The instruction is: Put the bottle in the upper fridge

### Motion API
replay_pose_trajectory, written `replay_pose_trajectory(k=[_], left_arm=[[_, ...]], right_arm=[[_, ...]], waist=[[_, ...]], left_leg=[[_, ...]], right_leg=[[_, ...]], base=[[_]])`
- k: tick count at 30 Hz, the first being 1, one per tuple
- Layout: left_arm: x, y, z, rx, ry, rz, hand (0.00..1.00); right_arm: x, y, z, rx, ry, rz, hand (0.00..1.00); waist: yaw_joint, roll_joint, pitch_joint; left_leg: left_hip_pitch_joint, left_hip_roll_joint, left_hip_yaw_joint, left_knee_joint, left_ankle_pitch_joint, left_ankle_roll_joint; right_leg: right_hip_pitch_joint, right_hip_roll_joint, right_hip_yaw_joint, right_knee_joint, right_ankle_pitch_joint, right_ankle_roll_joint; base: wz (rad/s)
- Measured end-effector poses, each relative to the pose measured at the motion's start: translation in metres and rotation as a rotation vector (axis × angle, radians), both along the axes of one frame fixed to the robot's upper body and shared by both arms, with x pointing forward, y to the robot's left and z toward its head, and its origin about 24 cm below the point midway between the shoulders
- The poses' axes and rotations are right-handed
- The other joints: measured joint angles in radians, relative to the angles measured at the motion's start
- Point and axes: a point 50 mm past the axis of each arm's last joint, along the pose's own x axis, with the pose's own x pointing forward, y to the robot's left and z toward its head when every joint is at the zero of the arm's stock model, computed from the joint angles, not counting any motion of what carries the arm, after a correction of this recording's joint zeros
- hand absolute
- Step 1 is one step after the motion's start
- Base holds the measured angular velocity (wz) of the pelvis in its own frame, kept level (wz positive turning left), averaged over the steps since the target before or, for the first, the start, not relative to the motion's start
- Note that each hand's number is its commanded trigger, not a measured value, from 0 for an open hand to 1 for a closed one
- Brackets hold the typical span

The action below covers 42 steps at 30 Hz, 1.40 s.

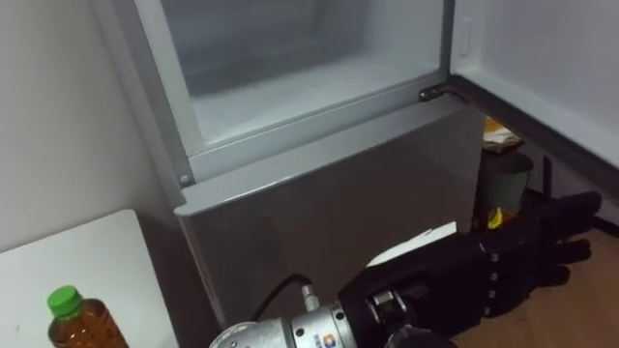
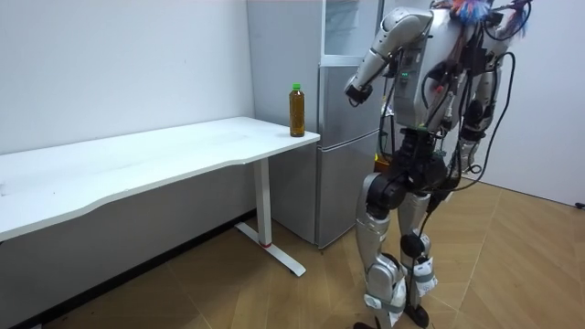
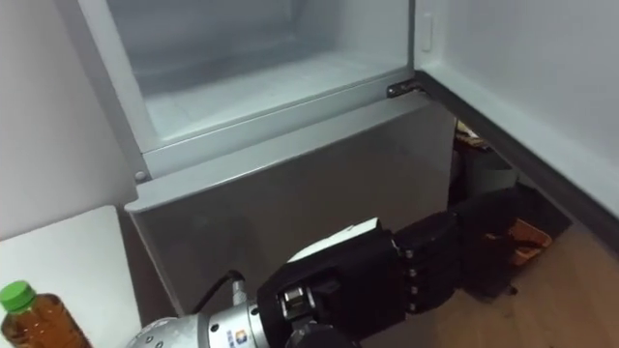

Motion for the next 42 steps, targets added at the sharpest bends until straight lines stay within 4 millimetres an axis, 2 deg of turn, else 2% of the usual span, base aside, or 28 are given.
replay_pose_trajectory(k=[1, 5, 9, 19, 24, 28, 30, 35, 38, 40, 42], left_arm=[[0.000, 0.002, 0.000, -0.005, 0.003, 0.010, 0.00], [-0.003, 0.012, -0.001, -0.027, 0.006, 0.045, 0.00], [-0.002, 0.021, -0.004, -0.046, 0.027, 0.091, 0.00], [-0.005, 0.042, -0.017, -0.059, 0.064, 0.228, 0.00], [-0.011, 0.060, -0.026, -0.086, 0.104, 0.310, 0.00], [-0.016, 0.066, -0.034, -0.083, 0.136, 0.333, 0.00], [-0.020, 0.069, -0.042, -0.077, 0.172, 0.345, 0.00], [-0.025, 0.074, -0.055, -0.066, 0.217, 0.374, 0.00], [-0.033, 0.080, -0.078, -0.009, 0.288, 0.425, 0.00], [-0.040, 0.086, -0.101, 0.045, 0.372, 0.472, 0.00], [-0.044, 0.090, -0.111, 0.090, 0.396, 0.503, 0.00]], right_arm=[[0.001, 0.000, 0.000, -0.003, 0.000, 0.016, 0.00], [0.002, 0.001, 0.000, -0.012, -0.002, 0.051, 0.00], [0.002, 0.003, 0.000, -0.014, -0.004, 0.066, 0.00], [0.000, 0.008, -0.002, -0.035, 0.017, 0.110, 0.00], [0.001, 0.010, -0.003, -0.039, 0.013, 0.122, 0.00], [0.001, 0.012, -0.003, -0.032, 0.012, 0.120, 0.00], [0.000, 0.014, -0.004, -0.034, 0.010, 0.117, 0.00], [-0.001, 0.014, -0.004, -0.063, 0.024, 0.121, 0.00], [0.003, 0.016, -0.004, -0.088, 0.015, 0.177, 0.00], [0.009, 0.020, -0.003, -0.093, -0.009, 0.198, 0.00], [0.010, 0.024, -0.003, -0.100, -0.015, 0.222, 0.00]], waist=[[0.016, 0.000, -0.0003], [0.038, 0.000, -0.0003], [0.050, -0.005, -0.0002], [0.104, -0.024, -0.0094], [0.106, -0.024, -0.0096], [0.108, -0.026, -0.0088], [0.112, -0.027, -0.0084], [0.146, -0.031, -0.0066], [0.161, -0.041, -0.0053], [0.163, -0.053, 0.0009], [0.170, -0.062, 0.0035]], left_leg=[[0.001, 0.000, 0.000, 0.000, 0.000, 0.000], [0.001, 0.000, -0.006, 0.000, 0.002, -0.002], [-0.002, -0.002, -0.026, 0.001, 0.003, -0.004], [-0.018, -0.002, -0.058, 0.017, 0.004, -0.005], [-0.022, -0.003, -0.066, 0.018, 0.004, -0.005], [-0.026, -0.007, -0.084, 0.018, 0.004, -0.005], [-0.023, -0.010, -0.096, 0.019, 0.004, -0.005], [-0.031, -0.013, -0.117, 0.021, 0.005, -0.004], [-0.030, -0.013, -0.119, 0.021, 0.007, -0.006], [-0.034, -0.014, -0.129, 0.023, 0.007, -0.006], [-0.042, -0.015, -0.135, 0.030, 0.007, -0.006]], right_leg=[[0.000, 0.000, 0.001, 0.001, 0.001, 0.000], [0.004, -0.001, -0.007, 0.001, 0.004, 0.001], [0.013, -0.008, -0.042, 0.000, 0.004, 0.001], [0.017, -0.009, -0.065, 0.001, 0.005, -0.001], [0.017, -0.011, -0.076, 0.000, 0.005, -0.001], [0.023, -0.014, -0.088, -0.002, 0.004, 0.000], [0.031, -0.016, -0.097, -0.004, 0.002, 0.002], [0.034, -0.018, -0.113, -0.002, 0.000, 0.003], [0.036, -0.017, -0.113, -0.002, -0.001, 0.002], [0.038, -0.018, -0.123, -0.003, -0.002, 0.001], [0.034, -0.020, -0.131, -0.002, -0.007, 0.002]], base=[[0.00], [0.07], [0.18], [0.08], [0.05], [0.12], [0.14], [0.12], [0.01], [0.11], [0.15]])
